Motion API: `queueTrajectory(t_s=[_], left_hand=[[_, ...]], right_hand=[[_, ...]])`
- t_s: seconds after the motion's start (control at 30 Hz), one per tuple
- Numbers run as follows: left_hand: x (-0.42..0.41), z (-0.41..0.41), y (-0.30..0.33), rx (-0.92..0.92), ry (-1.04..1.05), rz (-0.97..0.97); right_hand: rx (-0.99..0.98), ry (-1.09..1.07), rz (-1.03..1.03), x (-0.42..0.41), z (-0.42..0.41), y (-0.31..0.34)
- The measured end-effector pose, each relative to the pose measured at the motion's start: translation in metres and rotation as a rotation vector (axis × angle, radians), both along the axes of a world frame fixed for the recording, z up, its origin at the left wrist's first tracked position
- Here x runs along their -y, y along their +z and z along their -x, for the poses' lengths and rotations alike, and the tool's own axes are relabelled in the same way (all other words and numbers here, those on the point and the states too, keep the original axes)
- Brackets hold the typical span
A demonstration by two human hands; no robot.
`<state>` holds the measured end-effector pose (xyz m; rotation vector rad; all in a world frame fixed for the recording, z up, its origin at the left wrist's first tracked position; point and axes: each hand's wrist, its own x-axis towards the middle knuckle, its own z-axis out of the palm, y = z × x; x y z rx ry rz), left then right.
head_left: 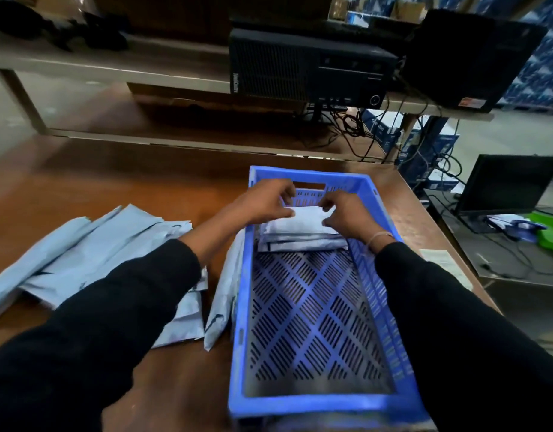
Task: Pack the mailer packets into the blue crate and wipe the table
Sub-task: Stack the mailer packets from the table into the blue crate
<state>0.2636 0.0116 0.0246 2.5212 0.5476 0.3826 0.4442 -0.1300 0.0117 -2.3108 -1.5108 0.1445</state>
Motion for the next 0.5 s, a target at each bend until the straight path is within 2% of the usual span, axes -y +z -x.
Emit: queueTrajectory(t_s=[0.07,0.17,0.33,0.43,0.5], left_hand=[[-0.003,0.033,0.004,0.232,0.071,0.132],[-0.014,0.087,0.003,0.409,0.214,0.316],[-0.035,0.174,-0.008,0.399,0.391,0.478],[-0.044,0.213,-0.021,0.35,0.463,0.509],[-0.045,0.23,-0.027,0.335,0.49,0.51]], right_hand=[[-0.101,0.007,-0.066,-0.001,0.022,0.016],[-0.258,0.033,-0.165,-0.008,0.065,0.037],[-0.438,0.143,-0.203,-0.044,0.146,0.053],[-0.415,0.208,0.009,-0.067,0.192,0.052],[-0.205,0.254,0.279,-0.077,0.221,0.05]])
